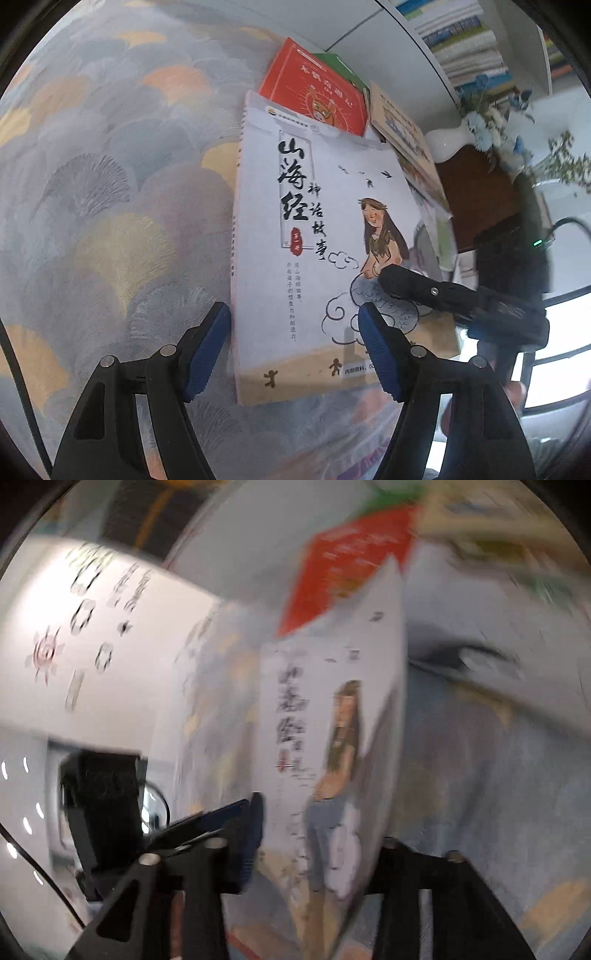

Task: Organize books
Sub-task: 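Lift the white book with the left tool while the right tool grips it too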

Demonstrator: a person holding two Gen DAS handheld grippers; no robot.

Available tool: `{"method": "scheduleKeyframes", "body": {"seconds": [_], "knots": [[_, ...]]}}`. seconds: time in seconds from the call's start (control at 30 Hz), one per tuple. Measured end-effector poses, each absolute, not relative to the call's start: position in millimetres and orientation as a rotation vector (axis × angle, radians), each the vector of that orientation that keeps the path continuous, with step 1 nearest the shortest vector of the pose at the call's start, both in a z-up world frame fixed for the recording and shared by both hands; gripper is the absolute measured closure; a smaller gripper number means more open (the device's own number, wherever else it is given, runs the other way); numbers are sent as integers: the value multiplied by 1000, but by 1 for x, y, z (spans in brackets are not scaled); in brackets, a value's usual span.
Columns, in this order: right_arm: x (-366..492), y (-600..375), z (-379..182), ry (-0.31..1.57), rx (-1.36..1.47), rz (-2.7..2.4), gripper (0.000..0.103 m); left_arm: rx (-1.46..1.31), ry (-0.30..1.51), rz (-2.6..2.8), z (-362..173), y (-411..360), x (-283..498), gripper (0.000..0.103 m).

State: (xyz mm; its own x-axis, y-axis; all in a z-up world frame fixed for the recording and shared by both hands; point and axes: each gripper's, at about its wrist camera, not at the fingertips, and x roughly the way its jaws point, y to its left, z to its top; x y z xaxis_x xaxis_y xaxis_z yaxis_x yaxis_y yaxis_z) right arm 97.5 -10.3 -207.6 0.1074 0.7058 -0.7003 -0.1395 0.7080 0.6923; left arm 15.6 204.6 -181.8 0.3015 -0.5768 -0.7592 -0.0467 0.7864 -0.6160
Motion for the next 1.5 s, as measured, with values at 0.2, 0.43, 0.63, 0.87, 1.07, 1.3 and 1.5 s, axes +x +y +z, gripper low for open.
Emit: {"method": "scheduleKeyframes", "body": {"seconds": [0.2, 0.43, 0.63, 0.87, 1.07, 1.3, 1.5], "knots": [[91, -50, -231, 1399, 851, 609, 92, -613, 1267, -388, -182, 209, 17, 34], [83, -53, -241, 1474, 1258, 672, 92, -830, 1292, -421, -194, 234, 10, 34], [101, -39, -233, 1526, 1227, 699, 91, -838, 1199, -426, -182, 235, 16, 52], [110, -21, -202, 1534, 692, 596, 88, -480, 1167, -363, -150, 198, 34, 62], [95, 8, -143, 1338, 218, 572, 88, -277, 1103, -421, -129, 186, 44, 62], [73, 19, -101, 1210, -4, 683, 86, -263, 1013, -449, -98, 207, 43, 62], [89, 56, -58, 1080, -81, 789, 86, -346, 926, -338, -76, 261, 68, 55]]}}
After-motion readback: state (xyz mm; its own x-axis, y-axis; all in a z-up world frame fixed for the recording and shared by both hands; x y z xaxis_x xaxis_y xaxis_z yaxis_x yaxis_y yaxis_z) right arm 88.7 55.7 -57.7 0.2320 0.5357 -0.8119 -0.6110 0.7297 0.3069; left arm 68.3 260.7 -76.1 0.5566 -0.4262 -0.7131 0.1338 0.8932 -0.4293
